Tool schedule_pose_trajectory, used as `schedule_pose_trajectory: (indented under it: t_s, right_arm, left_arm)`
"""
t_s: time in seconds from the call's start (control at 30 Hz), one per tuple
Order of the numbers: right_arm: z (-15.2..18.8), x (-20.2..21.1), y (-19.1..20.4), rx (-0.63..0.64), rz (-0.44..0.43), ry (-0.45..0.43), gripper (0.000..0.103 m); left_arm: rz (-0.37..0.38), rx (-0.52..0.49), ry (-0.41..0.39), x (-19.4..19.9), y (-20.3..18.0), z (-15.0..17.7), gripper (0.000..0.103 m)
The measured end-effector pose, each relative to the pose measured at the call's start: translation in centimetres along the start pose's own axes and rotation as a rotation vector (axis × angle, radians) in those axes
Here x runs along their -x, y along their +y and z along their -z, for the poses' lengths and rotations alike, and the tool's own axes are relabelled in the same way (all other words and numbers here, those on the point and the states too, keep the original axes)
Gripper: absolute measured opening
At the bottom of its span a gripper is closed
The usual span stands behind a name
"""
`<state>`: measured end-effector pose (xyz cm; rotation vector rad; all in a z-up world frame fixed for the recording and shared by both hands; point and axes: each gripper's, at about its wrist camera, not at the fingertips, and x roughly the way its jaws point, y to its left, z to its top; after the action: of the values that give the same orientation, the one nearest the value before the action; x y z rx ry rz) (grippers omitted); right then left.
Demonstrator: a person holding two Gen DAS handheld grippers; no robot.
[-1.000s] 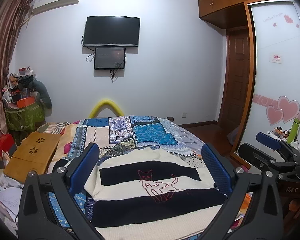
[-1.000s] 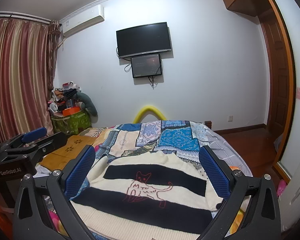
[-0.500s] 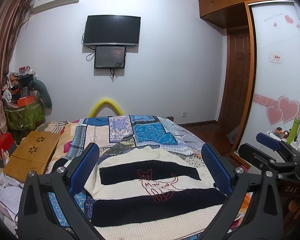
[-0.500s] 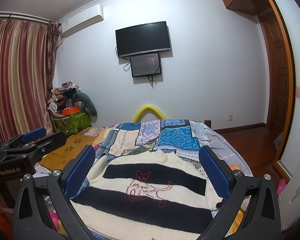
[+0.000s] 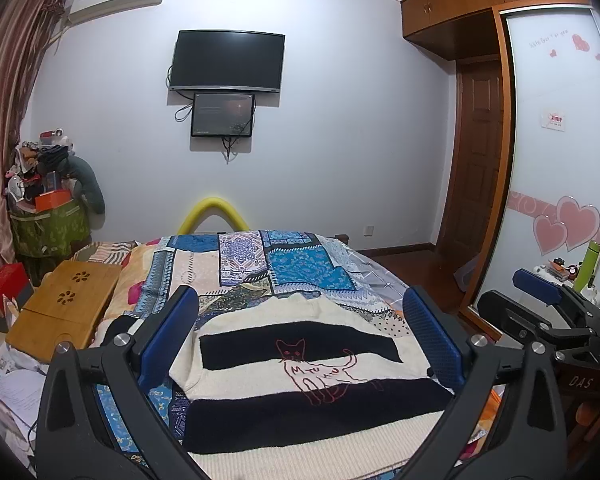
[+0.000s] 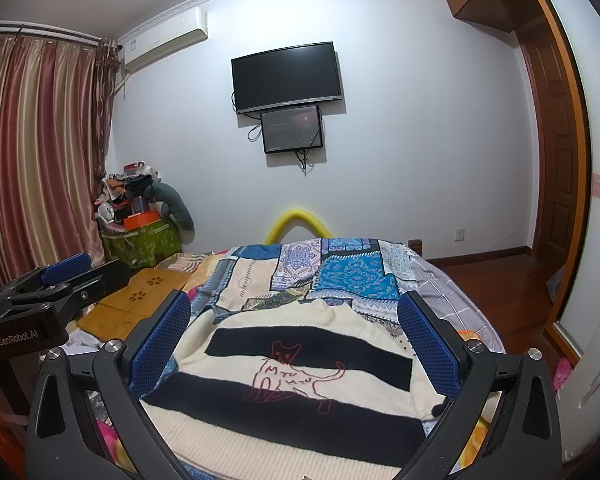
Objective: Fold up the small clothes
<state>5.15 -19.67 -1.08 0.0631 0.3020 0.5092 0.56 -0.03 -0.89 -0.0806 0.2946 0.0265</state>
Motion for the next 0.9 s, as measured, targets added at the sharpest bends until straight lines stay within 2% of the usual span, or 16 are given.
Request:
schedule_pose_trajectory:
  t_s: [0.9]
  right_arm:
    - [0.47,-0.61,0.04,0.003,-0.001,0.000,0.103]
  left_arm:
    - [-0.006,0.023,0.001,-0.10,0.62,-0.27,0.103]
